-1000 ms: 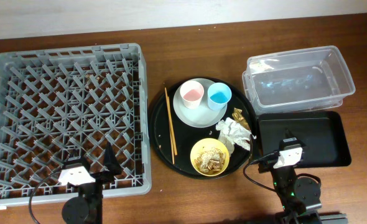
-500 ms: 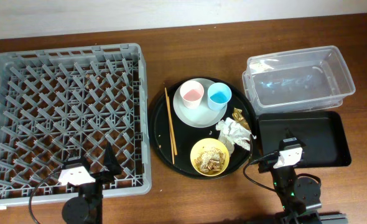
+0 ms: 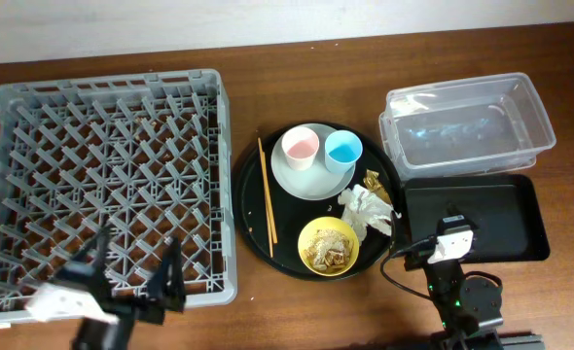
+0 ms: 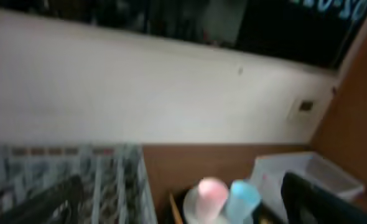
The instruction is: Sort waste into correct bins and load items into the dishwasher rack
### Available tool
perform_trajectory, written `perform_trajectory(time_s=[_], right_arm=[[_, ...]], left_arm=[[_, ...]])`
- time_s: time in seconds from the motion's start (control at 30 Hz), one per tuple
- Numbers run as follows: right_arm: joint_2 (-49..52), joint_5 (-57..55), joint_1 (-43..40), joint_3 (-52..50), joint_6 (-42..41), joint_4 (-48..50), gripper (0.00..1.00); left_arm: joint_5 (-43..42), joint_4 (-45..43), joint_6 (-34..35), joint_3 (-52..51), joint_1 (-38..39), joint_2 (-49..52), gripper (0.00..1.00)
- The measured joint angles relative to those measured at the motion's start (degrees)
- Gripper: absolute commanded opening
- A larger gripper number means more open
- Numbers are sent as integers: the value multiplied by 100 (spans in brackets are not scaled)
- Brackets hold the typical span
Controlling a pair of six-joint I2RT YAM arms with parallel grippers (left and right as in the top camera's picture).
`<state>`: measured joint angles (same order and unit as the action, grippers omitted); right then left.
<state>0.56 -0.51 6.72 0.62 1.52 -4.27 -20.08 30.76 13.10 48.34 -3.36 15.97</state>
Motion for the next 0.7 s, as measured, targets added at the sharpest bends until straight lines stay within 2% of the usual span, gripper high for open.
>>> perform_trajectory(time_s=[0.07,0.13,0.17,0.2,0.23,0.27,0.3,0.33,0.4,0.43,0.5,0.53,0.57,0.63,0.67,0.7], right_arm=[[2,-2,0,0,-4,0,99],[4,-2,0,0,0,0,99],[7,-2,0,0,-2,0,99],[0,-2,0,0,0,0,99],[-2,-2,0,0,-2,0,99],[-4,0,0,0,0,0,99],[0,-2,0,0,0,0,99],[2,-2,0,0,0,-2,99],[2,0,0,0,-2,-2,99],[2,-2,0,0,0,-2,99],[2,-2,0,0,-2,-2,99],[2,0,0,0,2,-2,99],[2,-2,0,0,0,-2,99],[2,-2,0,0,0,-2,99],[2,-2,0,0,0,-2,99],[2,-2,0,0,-2,-2,99]], left_arm=[[-455,1137,0,1414,0,1587,100],[-684,2929,-59,2529,35,2918,99],[-796,3858,-221,3353,232,4229,99],[-824,4118,-267,3475,295,4765,99],[-901,4129,-284,3523,348,5392,90],[-1080,4052,-254,3534,363,5925,60],[-1447,3993,-232,3543,361,6290,47],[-1904,3928,-275,3543,407,6712,38],[-1923,3803,-240,3545,658,6889,37],[-1598,3757,-107,3556,925,6889,37],[-223,3635,476,3558,1722,6889,36],[485,3506,758,3558,2155,6889,20],[1314,3215,1008,3556,2752,6891,17],[2232,2999,1211,3558,3359,6937,17],[2435,2990,1276,3558,3469,6990,18],[2649,2981,1357,3558,3491,7128,24]])
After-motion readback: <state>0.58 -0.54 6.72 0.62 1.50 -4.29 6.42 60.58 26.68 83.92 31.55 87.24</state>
